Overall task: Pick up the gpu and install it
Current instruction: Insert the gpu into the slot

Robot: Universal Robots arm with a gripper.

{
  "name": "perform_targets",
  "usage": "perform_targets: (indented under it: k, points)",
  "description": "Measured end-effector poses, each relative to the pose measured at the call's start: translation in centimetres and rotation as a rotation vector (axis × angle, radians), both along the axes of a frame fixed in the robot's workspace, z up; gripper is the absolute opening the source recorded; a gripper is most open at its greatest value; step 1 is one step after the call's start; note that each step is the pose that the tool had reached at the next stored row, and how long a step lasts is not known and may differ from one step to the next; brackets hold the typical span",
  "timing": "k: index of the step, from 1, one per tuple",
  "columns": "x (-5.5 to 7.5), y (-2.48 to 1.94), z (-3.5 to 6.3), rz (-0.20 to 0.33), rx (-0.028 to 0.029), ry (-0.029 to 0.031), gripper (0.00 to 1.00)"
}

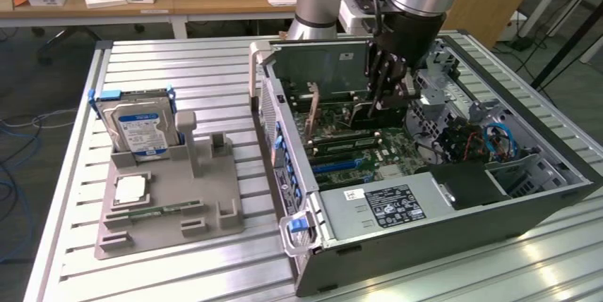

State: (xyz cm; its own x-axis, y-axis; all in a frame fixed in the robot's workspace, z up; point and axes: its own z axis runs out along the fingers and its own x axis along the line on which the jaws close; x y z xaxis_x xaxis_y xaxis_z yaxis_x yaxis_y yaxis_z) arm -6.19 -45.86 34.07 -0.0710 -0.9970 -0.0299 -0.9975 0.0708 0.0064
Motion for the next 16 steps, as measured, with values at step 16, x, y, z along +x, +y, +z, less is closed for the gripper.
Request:
perform_targets:
  k: [16]
  points:
    - [0.0, -0.70, -2.73, 0.000, 0.0000, 0.0001, 0.26]
